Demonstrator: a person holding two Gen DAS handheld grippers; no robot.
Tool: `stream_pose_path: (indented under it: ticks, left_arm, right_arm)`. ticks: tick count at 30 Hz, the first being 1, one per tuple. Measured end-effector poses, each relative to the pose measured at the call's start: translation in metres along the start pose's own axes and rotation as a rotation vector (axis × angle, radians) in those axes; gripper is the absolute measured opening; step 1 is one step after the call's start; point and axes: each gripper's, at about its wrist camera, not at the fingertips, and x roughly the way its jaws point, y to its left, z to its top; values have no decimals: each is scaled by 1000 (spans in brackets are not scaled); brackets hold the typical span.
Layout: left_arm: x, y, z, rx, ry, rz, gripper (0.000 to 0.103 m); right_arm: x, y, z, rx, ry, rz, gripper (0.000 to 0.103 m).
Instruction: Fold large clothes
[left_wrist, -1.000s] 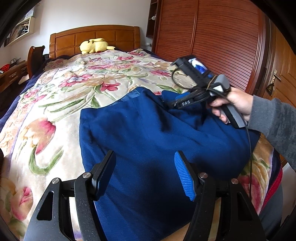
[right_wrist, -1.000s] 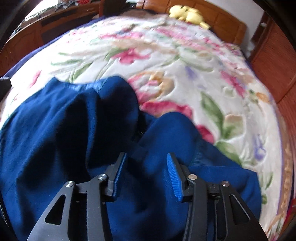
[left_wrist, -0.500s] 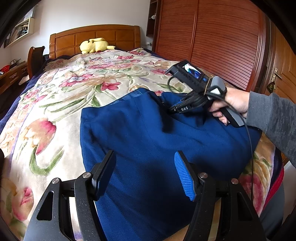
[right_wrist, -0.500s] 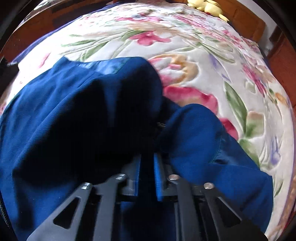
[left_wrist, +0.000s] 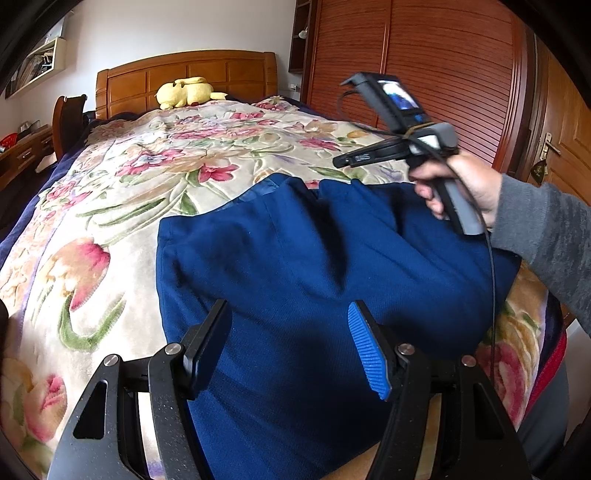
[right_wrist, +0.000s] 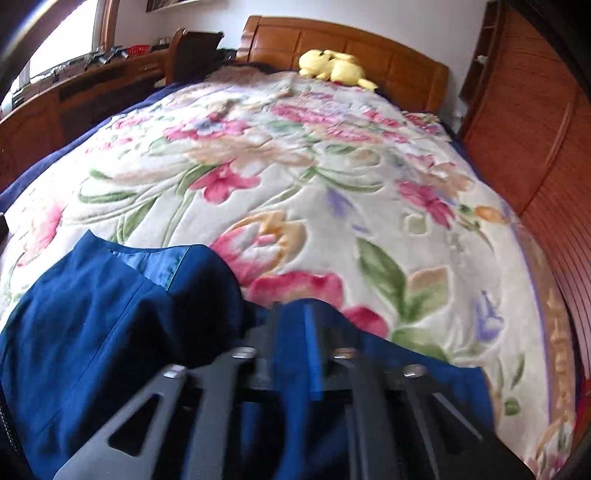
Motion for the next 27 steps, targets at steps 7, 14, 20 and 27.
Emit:
stream_pose_path:
  ticks: [7, 14, 20, 27]
  left_arm:
    - [1, -7, 0, 11, 3, -14, 66]
    - [6, -12, -3, 19, 18, -17, 66]
    - [10, -13, -3, 24, 24, -16, 66]
    - [11, -22, -4, 40, 26, -24, 66]
  right_arm:
    - [-24, -26, -49, 7, 97, 21, 41]
    - [-23, -90, -75, 175, 154, -89, 41]
    - [2, -118, -109, 259, 224, -7, 47]
    - [-12, -117, -120, 294, 166, -18, 51]
